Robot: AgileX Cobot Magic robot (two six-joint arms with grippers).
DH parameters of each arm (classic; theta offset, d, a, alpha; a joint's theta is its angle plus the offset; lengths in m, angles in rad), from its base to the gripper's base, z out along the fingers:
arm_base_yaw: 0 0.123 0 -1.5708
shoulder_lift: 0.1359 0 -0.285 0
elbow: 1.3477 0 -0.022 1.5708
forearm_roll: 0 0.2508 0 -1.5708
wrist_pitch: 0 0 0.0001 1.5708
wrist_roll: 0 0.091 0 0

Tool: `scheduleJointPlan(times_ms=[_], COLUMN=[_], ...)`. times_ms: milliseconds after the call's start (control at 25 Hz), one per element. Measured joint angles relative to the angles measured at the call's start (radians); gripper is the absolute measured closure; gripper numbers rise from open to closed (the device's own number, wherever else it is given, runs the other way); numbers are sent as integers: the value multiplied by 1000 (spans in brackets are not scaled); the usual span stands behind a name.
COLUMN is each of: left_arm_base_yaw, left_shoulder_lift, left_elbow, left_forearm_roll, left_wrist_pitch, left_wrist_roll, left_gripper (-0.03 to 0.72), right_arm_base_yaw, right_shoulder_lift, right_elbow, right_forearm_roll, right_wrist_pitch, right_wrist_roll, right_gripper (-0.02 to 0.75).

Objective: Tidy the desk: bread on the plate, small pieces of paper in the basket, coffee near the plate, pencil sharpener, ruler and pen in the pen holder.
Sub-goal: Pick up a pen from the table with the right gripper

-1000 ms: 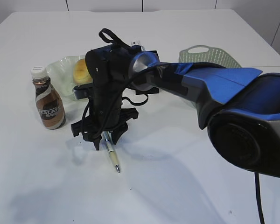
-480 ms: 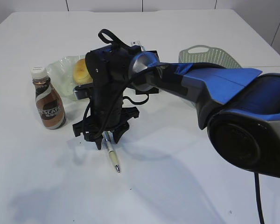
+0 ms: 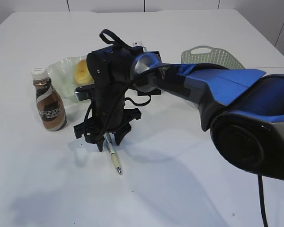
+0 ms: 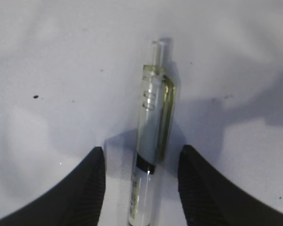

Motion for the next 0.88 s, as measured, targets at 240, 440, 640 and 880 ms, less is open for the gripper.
scheduleJointPlan(times_ms=[240, 440, 640, 880], left_arm_base_yaw=[0, 0, 0, 0], left_shoulder_lift=[0, 0, 0, 0], left_elbow=[0, 0, 0, 0], left_forearm_roll=[0, 0, 0, -2], left_wrist_pitch=[0, 0, 0, 0], left_wrist_roll=[0, 0, 0, 2], left_gripper=[222, 222, 222, 222], right_arm_base_yaw=[0, 0, 0, 0], right_shoulder_lift=[0, 0, 0, 0], right_elbow=[0, 0, 11, 13], right_forearm_roll=[6, 15, 13, 4], right_wrist_pitch=[0, 0, -2, -3], right_wrist_roll=[0, 0, -4, -6], right_gripper=[358, 374, 374, 376])
